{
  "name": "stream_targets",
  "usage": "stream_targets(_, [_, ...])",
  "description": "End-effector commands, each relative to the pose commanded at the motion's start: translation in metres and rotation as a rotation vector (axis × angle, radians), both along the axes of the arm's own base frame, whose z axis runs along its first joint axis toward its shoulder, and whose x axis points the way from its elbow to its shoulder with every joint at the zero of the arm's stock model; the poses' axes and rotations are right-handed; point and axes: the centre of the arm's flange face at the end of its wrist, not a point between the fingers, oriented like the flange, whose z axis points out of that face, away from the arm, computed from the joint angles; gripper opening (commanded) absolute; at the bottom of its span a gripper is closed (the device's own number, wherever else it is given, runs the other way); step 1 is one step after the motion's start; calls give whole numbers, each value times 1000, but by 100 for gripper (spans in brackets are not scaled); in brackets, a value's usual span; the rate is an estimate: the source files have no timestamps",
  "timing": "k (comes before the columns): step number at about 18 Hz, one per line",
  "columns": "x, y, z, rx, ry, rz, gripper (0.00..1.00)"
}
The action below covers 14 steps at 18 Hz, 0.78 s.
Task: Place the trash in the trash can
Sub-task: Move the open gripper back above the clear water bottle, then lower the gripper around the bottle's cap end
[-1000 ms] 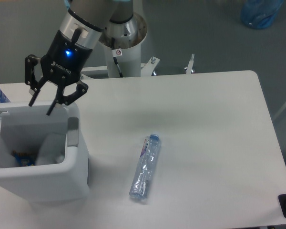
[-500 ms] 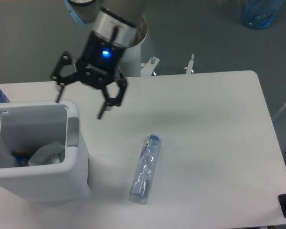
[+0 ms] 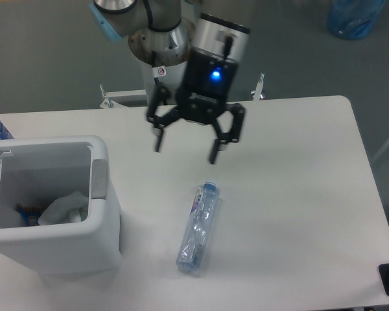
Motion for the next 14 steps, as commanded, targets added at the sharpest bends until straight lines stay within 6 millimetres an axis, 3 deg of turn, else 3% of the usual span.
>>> stream_targets(8, [-40,15,-64,-161,6,14,100])
stream_targets(14, [-52,34,-109,-216,49,-162,100])
